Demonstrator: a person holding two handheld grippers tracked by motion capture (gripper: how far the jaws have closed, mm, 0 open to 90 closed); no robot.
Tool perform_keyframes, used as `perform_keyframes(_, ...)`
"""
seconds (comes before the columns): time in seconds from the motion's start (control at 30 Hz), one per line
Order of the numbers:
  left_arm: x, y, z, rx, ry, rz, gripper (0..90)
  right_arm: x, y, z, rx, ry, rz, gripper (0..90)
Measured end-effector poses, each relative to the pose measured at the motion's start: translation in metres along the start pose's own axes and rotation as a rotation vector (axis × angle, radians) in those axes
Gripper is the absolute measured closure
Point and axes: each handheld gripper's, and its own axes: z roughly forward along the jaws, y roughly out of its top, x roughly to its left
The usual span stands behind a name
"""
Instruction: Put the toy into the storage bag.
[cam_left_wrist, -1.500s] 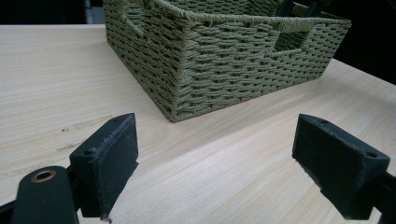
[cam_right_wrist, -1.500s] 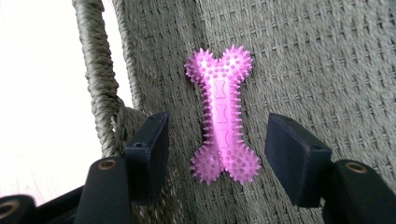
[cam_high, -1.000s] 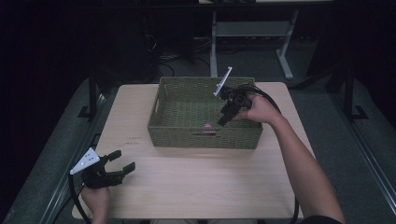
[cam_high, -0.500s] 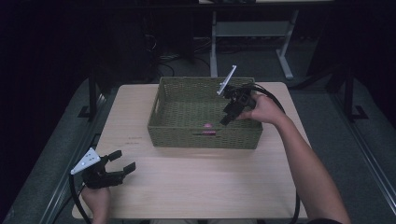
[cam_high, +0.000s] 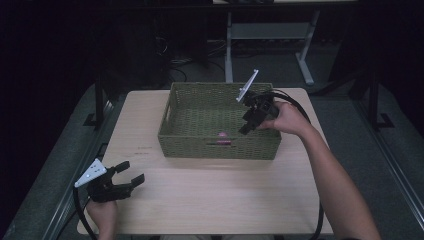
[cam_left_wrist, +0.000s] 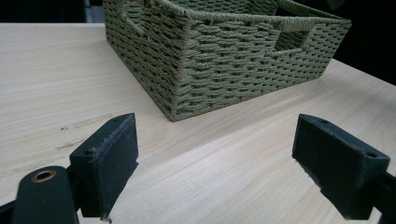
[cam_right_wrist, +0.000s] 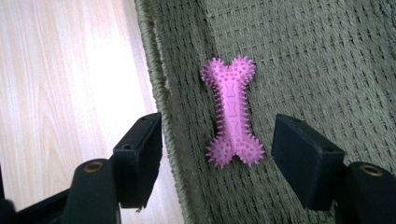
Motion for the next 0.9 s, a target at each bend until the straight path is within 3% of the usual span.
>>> perform_keyframes(0.9, -0.001, 0.000, 0.003, 0.013, 0.002, 0.005, 13.9, 0.016, -0.028, -0.020, -0.036, -0.019, 0.032, 28.3)
